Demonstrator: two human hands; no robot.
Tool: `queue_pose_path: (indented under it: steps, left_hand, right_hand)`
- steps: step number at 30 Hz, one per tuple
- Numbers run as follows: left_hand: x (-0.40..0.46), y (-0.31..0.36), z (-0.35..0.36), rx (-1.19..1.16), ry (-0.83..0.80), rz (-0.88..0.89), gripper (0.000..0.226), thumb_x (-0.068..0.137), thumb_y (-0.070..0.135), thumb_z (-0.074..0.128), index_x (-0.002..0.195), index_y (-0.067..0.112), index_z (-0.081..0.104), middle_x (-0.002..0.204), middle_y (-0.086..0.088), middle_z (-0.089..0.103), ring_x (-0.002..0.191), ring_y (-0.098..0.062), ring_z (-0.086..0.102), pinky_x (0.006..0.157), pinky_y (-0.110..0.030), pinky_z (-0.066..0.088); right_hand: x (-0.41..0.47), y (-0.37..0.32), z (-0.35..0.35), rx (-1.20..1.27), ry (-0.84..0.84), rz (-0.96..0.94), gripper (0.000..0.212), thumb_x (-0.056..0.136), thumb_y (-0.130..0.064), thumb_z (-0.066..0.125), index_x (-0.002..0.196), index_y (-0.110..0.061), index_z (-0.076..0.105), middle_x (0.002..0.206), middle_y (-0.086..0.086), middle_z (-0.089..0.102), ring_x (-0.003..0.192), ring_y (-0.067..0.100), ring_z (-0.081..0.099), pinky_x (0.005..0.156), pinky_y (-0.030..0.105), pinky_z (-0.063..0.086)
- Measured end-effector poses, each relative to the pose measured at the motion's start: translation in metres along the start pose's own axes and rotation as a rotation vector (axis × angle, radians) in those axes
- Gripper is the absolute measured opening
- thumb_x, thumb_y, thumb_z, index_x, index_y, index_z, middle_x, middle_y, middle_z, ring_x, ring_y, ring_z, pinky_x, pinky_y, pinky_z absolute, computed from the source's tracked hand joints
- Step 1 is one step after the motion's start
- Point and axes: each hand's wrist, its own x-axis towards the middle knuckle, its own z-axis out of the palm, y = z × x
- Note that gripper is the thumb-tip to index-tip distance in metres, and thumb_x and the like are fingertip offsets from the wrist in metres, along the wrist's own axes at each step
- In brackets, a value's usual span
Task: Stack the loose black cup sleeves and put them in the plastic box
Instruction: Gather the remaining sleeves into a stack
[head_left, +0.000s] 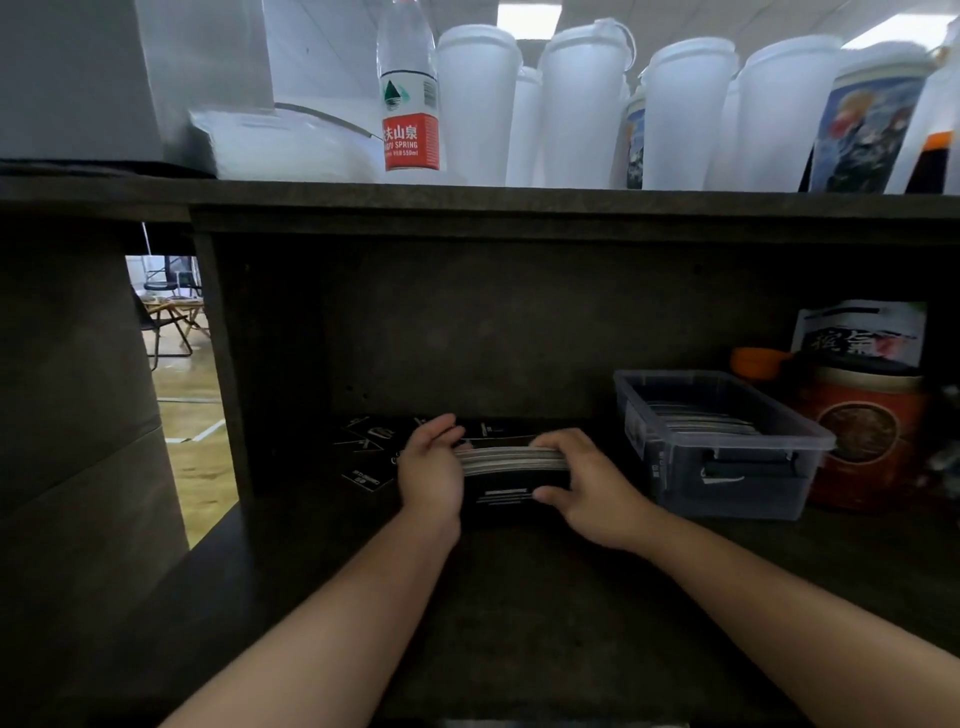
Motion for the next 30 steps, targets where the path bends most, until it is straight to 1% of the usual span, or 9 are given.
queue_pose_path:
  steps: [5,9,12,17,18,20,22,26,30]
  left_hand:
    - [0.009,-0.015,0.035,0.049,-0.094,0.027,0.035,0.097,0.001,0.033,0.108,0.022,0.059,0.115,-0.005,0.066,0.099,-0.017,0.063,0.097,-0.039,0.049]
    - [0.017,-0.025,0.032,0.223,-0.24,0.034,0.031,0.1,0.009,0.035,0.115,0.027,0.056,0.118,-0.002,0.064,0.102,-0.014,0.059,0.082,-0.026,0.046]
    - [0.029,-0.012,0.021,0.321,-0.39,-0.057,0.031,0.103,0.036,0.034,0.125,0.026,0.054,0.121,0.001,0.063,0.11,-0.017,0.057,0.101,-0.037,0.043]
    - [0.077,0.015,-0.048,1.243,-0.16,0.625,0.043,0.093,0.045,0.055,0.128,0.02,0.057,0.128,-0.004,0.058,0.116,-0.021,0.054,0.099,-0.031,0.042]
    - [0.084,0.017,-0.065,1.419,-0.11,0.632,0.053,0.09,0.052,0.056,0.132,0.02,0.053,0.134,-0.006,0.053,0.122,-0.024,0.049,0.102,-0.032,0.04]
    - [0.093,0.017,-0.094,1.607,-0.114,0.363,0.078,0.084,0.068,0.052,0.145,0.022,0.038,0.149,-0.007,0.035,0.136,-0.03,0.031,0.11,-0.037,0.031]
    - [0.094,0.015,-0.107,1.637,-0.185,0.097,0.089,0.08,0.077,0.046,0.15,0.026,0.027,0.156,-0.008,0.023,0.143,-0.034,0.015,0.114,-0.041,0.022]
    - [0.1,0.013,-0.103,1.58,-0.138,0.278,0.065,0.077,0.069,0.061,0.126,0.026,0.058,0.137,-0.002,0.05,0.134,-0.023,0.035,0.107,-0.033,0.023]
    - [0.097,0.012,-0.092,0.955,-0.056,0.303,0.024,0.079,0.028,0.079,0.097,0.02,0.065,0.103,-0.003,0.067,0.104,-0.022,0.062,0.087,-0.029,0.047]
  right_hand:
    - [0.005,0.026,-0.019,-0.169,-0.014,0.043,0.043,0.091,-0.025,0.064,0.13,-0.024,0.045,0.126,-0.004,0.046,0.12,0.012,0.045,0.108,0.033,0.039]
    - [0.021,0.026,-0.016,-0.551,-0.131,0.027,0.058,0.091,-0.054,0.054,0.134,-0.017,0.042,0.129,0.002,0.047,0.124,0.018,0.034,0.106,0.031,0.035]
    - [0.036,0.021,-0.016,-0.472,-0.204,0.085,0.059,0.088,-0.061,0.054,0.13,-0.02,0.046,0.127,0.001,0.053,0.115,0.015,0.047,0.097,0.033,0.045]
    - [0.038,0.031,-0.008,-0.344,-0.094,0.042,0.052,0.084,-0.056,0.062,0.125,-0.027,0.049,0.125,-0.002,0.056,0.113,0.013,0.051,0.097,0.036,0.047]
    - [0.038,0.033,-0.007,-0.349,-0.075,0.026,0.051,0.084,-0.056,0.062,0.124,-0.028,0.049,0.125,-0.002,0.056,0.113,0.013,0.05,0.097,0.036,0.046]
    - [0.04,0.036,-0.008,-0.346,-0.085,0.004,0.05,0.084,-0.056,0.062,0.123,-0.027,0.049,0.123,-0.002,0.056,0.113,0.013,0.05,0.096,0.034,0.046]
    - [0.04,0.036,-0.01,-0.325,-0.092,-0.009,0.049,0.084,-0.056,0.063,0.122,-0.028,0.05,0.121,-0.004,0.057,0.109,0.011,0.052,0.093,0.031,0.046]
    - [0.034,0.033,-0.011,-0.295,-0.069,-0.06,0.044,0.084,-0.054,0.064,0.119,-0.029,0.052,0.117,-0.009,0.057,0.106,0.006,0.053,0.089,0.027,0.047]
    - [0.028,0.031,-0.014,-0.278,-0.07,-0.065,0.046,0.084,-0.05,0.066,0.122,-0.032,0.047,0.12,-0.006,0.055,0.109,0.007,0.052,0.091,0.027,0.046]
